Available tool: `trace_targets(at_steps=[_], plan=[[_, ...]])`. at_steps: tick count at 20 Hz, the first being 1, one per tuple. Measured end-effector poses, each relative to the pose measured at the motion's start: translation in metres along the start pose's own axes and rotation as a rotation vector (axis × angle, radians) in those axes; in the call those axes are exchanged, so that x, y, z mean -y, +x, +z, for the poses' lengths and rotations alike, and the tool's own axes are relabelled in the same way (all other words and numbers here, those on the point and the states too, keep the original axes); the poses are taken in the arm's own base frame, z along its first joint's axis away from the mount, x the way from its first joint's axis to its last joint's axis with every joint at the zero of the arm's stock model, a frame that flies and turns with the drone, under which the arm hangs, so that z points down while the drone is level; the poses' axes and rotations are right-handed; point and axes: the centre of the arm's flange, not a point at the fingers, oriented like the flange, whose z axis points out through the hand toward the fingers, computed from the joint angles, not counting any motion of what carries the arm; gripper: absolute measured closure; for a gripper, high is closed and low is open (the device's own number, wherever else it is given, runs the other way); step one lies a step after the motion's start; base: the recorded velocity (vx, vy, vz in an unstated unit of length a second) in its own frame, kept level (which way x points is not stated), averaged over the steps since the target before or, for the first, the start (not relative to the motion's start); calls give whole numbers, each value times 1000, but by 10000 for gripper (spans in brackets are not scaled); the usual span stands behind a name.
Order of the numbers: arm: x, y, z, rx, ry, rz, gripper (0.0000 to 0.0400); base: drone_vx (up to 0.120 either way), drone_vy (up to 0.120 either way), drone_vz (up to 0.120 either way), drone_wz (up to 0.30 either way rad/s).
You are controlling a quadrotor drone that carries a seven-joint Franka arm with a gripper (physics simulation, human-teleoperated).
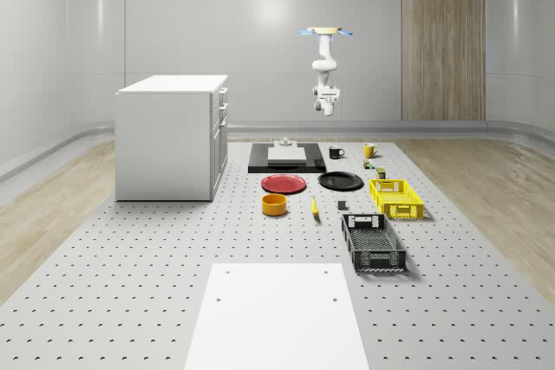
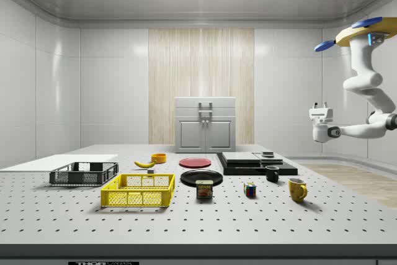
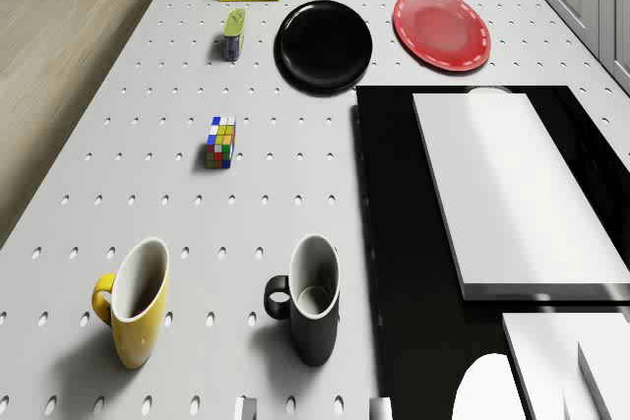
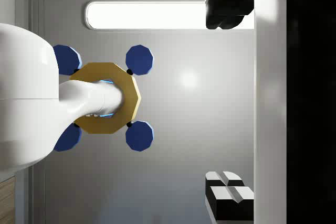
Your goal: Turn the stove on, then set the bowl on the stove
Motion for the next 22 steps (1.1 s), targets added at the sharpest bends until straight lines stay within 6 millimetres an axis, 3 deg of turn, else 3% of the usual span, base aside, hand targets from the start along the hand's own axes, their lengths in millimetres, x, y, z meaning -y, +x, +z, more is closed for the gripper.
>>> trace_targets(at_steps=[3, 11, 22], plan=[[-2, -2, -23, -2, 2, 0, 0, 0, 0, 0, 0], [-1, -1, -71, -6, 6, 0, 0, 120, -120, 0, 0], [0, 0, -91, -12, 12, 0, 0, 120, -120, 0, 0]])
